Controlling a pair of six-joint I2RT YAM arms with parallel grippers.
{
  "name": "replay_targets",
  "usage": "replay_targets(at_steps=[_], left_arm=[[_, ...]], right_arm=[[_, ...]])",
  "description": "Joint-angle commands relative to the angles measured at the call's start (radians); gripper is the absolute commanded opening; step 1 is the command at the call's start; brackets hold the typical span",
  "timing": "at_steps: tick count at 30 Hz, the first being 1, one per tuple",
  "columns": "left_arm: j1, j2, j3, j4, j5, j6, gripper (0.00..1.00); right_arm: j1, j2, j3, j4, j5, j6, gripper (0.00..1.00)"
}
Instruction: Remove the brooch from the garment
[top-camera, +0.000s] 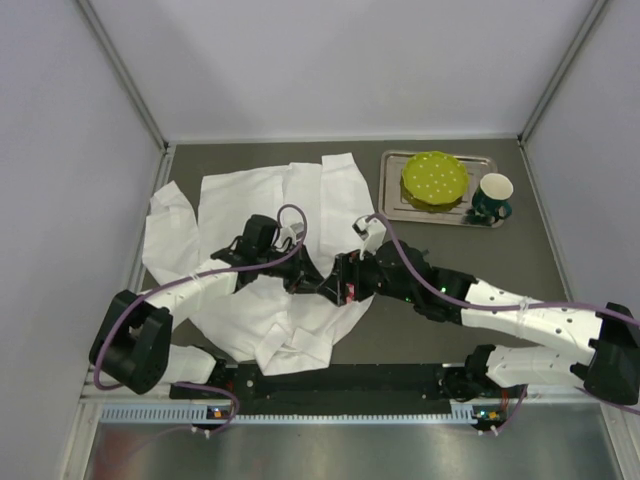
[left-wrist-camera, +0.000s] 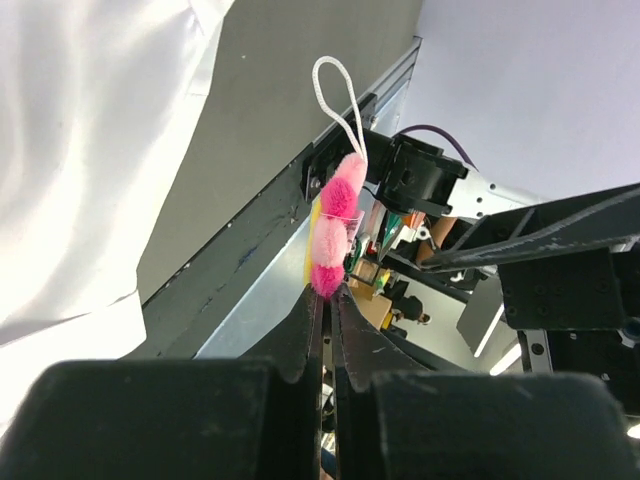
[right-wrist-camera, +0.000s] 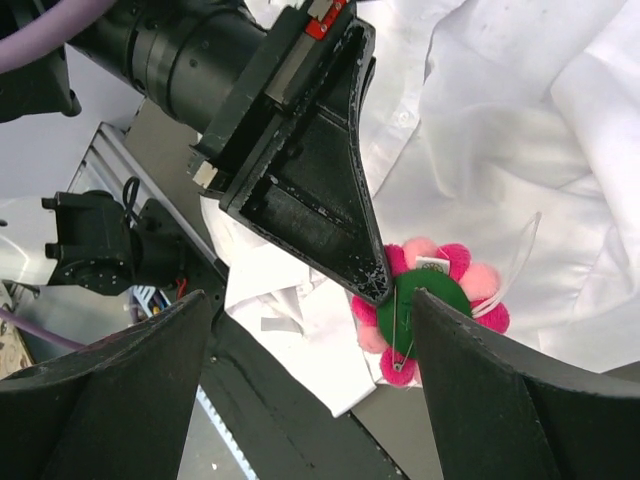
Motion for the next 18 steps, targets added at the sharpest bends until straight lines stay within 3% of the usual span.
replay_targets(at_steps=[1, 7, 14, 18], left_arm=[[0.001, -0.002, 0.049, -0.043, -0.032, -0.006, 0.0], [0.004, -0.008, 0.055, 0.0, -0.022, 0.007, 0.0], [0.005, -0.017, 0.047, 0.082, 0.023, 0.082, 0.0], [0.004, -0.014, 0.052, 0.089, 0.034, 0.113, 0.0]], right_arm=[[0.01, -0.016, 0.052, -0.034, 0.029, -0.028, 0.79], [0.002, -0.076, -0.009, -0.107, 0.081, -0.026, 0.79], [-0.118, -0.182, -0.178, 0.032, -0.111, 0.04, 0.78], [-0.157, -0.197, -0.222, 0.1, -0.201, 0.058, 0.67]])
